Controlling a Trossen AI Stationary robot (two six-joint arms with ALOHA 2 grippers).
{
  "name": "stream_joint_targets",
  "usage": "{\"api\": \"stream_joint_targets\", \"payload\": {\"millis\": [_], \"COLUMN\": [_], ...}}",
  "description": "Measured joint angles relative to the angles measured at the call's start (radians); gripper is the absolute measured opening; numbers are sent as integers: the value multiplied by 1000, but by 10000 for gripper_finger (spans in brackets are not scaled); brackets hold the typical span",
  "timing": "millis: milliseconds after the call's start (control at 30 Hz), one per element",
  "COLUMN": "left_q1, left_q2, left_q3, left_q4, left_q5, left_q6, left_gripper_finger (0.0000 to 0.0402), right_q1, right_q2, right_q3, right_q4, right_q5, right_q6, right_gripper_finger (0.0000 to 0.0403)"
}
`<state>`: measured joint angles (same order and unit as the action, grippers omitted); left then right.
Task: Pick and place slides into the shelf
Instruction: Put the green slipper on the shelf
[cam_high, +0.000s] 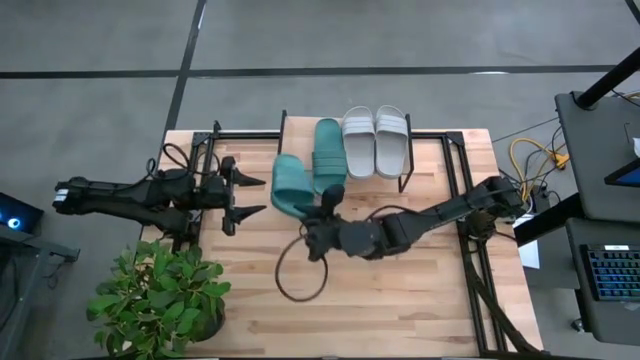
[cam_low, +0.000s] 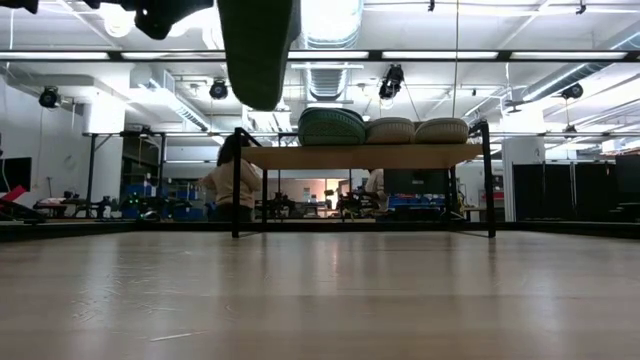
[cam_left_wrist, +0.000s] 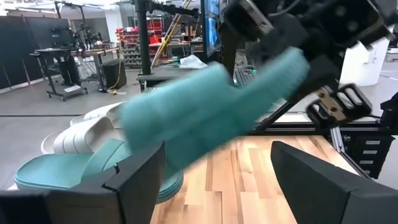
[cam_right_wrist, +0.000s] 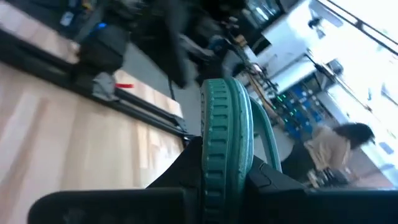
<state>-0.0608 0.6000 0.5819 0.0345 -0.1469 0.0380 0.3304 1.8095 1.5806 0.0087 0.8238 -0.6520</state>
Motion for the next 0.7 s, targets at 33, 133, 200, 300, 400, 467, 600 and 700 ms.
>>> {"api": "stream_joint_targets", "payload": {"millis": [33,133,200,300,400,467,600,700], "left_q1": [0,0,0,0,0,0,0,0], "left_q2": [2,4,3,-1,-7,-9,-16,-33], "left_q3": [0,-1,-3,-5,-7,-15,-18,-19], "left_q4": [0,-1,-19,-61,-102,-96,-96,-98], "left_q5": [-1,-1,-1,-1,-1,-1,-1,-5], "left_q6": [0,0,-1,-6,-7,-7,-7,-7], "left_gripper_finger": [276,276,276,276,276,276,276,276], "right_q1": [-8,-23,-35,-55,-83,-100,-129,-146], "right_q2": [0,0,0,0,13,29,64,80], "right_q3": [0,0,0,-1,-7,-8,-7,-8], "right_q4": [14,57,80,82,83,84,123,139], "right_q5": [6,59,64,60,41,41,41,53], "right_q6": [3,-31,-28,-7,27,25,-2,-11], "right_gripper_finger": [32,32,32,32,32,32,32,32]}}
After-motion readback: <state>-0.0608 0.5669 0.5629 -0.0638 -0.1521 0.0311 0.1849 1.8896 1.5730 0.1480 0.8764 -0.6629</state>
